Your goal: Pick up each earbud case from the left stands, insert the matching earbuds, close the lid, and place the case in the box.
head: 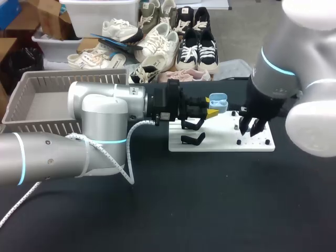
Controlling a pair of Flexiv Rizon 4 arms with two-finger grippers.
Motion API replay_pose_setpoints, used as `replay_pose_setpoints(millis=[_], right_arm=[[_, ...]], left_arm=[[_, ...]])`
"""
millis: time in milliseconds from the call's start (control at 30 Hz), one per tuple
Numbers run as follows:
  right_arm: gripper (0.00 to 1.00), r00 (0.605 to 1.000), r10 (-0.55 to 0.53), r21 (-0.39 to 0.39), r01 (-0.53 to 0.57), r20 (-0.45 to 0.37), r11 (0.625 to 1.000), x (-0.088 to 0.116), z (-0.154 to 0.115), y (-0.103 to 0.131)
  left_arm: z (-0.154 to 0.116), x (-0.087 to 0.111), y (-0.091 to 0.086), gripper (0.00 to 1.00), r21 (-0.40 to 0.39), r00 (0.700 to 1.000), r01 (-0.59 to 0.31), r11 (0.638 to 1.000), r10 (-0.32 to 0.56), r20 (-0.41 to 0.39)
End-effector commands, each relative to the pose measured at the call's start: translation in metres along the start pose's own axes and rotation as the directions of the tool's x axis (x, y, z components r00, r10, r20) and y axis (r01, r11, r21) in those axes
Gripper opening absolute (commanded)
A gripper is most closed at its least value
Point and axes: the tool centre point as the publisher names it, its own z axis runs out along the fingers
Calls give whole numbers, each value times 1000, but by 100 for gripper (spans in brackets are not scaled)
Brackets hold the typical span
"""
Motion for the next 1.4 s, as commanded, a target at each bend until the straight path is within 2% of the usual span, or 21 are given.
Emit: replay_pose_setpoints(millis=[33,533,900,1400], right_arm=[[0,1000,-4,24,5,-28,1000,-5,-6,4],[0,1000,-5,28,5,-16,1000,-2,-18,-1],[0,993,-118,51,119,-17,992,-20,-30,13],[0,953,-302,80,304,-34,949,-44,-42,40]], left_arm=[[0,1,0,0,-1,1000,-1,1000,1,2],[0,1,0,0,-1,1000,-1,1000,1,2],[0,1,0,0,-1,1000,-1,1000,1,2],[0,1,0,0,-1,1000,-1,1000,1,2]])
